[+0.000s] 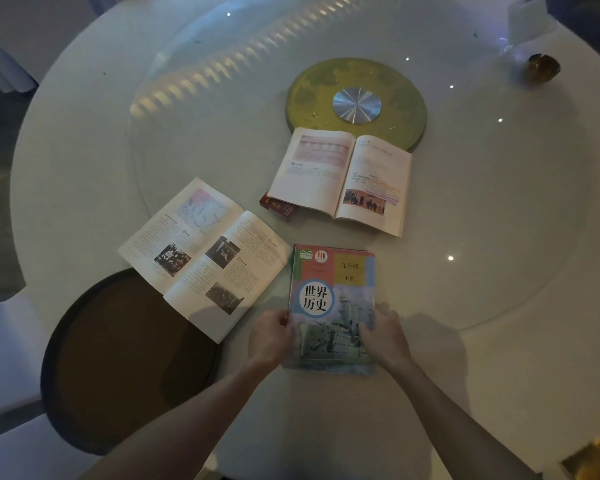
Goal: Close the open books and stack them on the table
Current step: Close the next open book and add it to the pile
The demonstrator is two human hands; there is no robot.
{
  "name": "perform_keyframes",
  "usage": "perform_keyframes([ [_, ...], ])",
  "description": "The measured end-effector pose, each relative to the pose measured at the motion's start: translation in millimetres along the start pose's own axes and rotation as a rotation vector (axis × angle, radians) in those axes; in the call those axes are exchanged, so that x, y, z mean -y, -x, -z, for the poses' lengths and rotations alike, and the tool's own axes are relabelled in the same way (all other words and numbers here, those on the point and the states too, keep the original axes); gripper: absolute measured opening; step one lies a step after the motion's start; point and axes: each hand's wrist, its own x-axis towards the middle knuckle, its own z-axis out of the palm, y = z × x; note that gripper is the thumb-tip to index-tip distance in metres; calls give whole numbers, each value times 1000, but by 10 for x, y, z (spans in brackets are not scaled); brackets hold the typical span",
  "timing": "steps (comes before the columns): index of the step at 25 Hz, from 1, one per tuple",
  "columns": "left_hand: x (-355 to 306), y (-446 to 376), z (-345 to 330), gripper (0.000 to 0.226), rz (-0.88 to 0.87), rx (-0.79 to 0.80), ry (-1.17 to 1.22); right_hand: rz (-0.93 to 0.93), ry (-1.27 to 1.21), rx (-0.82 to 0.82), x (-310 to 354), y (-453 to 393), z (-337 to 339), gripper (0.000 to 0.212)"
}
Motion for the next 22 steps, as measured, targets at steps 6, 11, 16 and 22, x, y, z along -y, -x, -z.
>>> perform_keyframes([
  [6,248,-50,454,28,6,-158,234,151,-13,-264,655,-59,170,47],
  [11,669,-144,1203,51,227,-440,487,482,-48,-18,1670,-278,83,51],
  [16,935,-204,1532,62,480,-361,708,479,-53,119,2357,-504,-24,60],
  [22,1028,-224,1584,14,489,-191,983,290,-41,108,2518,-734,-63,53],
])
